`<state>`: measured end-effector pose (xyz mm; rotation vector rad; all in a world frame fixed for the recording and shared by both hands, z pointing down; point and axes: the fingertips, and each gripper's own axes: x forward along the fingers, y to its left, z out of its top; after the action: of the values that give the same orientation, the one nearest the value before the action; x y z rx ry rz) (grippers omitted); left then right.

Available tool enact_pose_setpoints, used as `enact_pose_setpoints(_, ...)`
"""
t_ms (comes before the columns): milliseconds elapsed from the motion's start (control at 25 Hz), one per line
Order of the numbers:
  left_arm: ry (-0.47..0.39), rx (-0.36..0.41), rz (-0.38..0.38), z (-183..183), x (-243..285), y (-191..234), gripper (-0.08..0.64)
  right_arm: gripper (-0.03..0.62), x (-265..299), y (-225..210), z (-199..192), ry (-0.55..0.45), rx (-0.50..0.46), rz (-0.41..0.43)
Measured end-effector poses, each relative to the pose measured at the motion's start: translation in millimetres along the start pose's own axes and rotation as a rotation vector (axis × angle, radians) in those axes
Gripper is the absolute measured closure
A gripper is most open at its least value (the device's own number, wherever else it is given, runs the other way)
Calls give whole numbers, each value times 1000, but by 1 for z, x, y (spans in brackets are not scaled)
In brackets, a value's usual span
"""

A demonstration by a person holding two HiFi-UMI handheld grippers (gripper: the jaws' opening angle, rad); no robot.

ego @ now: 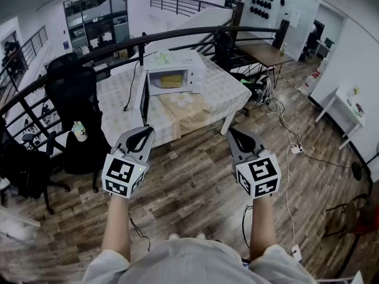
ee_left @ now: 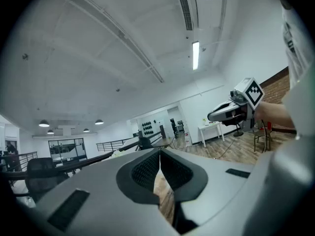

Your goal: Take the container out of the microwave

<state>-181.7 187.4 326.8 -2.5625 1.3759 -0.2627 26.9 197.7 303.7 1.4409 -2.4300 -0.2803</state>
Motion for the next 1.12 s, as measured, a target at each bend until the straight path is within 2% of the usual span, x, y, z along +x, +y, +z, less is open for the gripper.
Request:
enact_pose_setpoints(280,0,-1,-5,0,7,10,538,580,12,-1,0,13,1,-7)
enact_pose_setpoints(720,24,-19,-38,-29,23,24,538,578,38,-3,-18,31,57,-44)
enact_pose_setpoints(960,38,-21,-34,-42,57,38,538,578,69,-22,-28,32,63,-45)
enact_pose_setpoints(1120,47,-22,-25,-48,96,47,538,578,99,-50,-40,33,59,-36)
